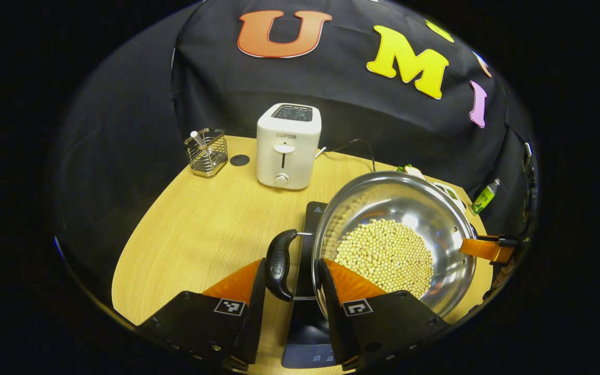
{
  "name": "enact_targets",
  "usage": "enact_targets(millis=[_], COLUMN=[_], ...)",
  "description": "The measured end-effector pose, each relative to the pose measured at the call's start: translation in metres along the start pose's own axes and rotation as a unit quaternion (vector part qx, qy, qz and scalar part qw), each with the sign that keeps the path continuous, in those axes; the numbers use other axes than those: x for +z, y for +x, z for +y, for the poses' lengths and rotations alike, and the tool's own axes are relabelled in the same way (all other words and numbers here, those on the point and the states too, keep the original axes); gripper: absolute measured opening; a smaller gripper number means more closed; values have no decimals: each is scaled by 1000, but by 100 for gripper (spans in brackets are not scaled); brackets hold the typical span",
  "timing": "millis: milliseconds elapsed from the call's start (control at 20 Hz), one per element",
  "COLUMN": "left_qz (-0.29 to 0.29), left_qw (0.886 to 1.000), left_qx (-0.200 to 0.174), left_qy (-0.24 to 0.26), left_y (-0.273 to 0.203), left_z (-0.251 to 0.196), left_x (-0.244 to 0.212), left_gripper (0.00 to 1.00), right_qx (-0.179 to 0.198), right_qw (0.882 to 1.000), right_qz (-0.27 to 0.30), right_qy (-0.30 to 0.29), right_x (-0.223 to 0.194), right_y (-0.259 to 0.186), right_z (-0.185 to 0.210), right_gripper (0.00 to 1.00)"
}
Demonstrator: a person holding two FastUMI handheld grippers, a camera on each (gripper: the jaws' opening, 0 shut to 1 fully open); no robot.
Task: First push the handle of the pot to place it horizontally, then grasp the pot with both hands and set it on the induction cooktop.
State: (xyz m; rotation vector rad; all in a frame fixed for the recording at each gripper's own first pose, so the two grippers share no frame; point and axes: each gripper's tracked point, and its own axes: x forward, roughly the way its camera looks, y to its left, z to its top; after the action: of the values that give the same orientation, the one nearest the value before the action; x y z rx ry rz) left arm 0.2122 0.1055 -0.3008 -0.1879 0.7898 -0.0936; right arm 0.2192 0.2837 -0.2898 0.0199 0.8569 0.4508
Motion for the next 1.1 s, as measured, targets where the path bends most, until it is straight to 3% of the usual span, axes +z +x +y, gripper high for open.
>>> enact_targets(millis=[650, 700, 750, 800, 850, 900, 1000, 1100], left_qz=[-33, -36, -38, -41, -45, -52, -82, -107], left_qw=[999, 999, 999, 999, 998, 998, 996, 994], left_qx=[-6, -7, -8, -9, -9, -5, -2, -1], left_qy=[17, 17, 20, 26, 31, 34, 36, 36], left_y=[-2, -3, -4, -3, -3, -4, -16, -31], left_z=[-5, -4, -5, -5, -4, -4, -2, -1], left_x=[6, 6, 7, 8, 7, 8, 19, 32], left_gripper=[53, 44, 55, 55, 46, 59, 63, 74], right_qx=[29, 30, 30, 29, 22, 14, -18, -40], right_qw=[997, 997, 996, 996, 996, 997, 995, 992], right_qz=[-27, -30, -33, -36, -45, -64, -97, -119], right_qy=[65, 66, 71, 72, 69, 51, 9, -9], right_x=[-7, -7, -6, -5, -4, 2, 12, 17], right_y=[14, 13, 14, 14, 13, 11, 0, -14], right_z=[-7, -7, -7, -7, -10, -13, -19, -20], right_gripper=[58, 59, 59, 60, 62, 67, 70, 76])
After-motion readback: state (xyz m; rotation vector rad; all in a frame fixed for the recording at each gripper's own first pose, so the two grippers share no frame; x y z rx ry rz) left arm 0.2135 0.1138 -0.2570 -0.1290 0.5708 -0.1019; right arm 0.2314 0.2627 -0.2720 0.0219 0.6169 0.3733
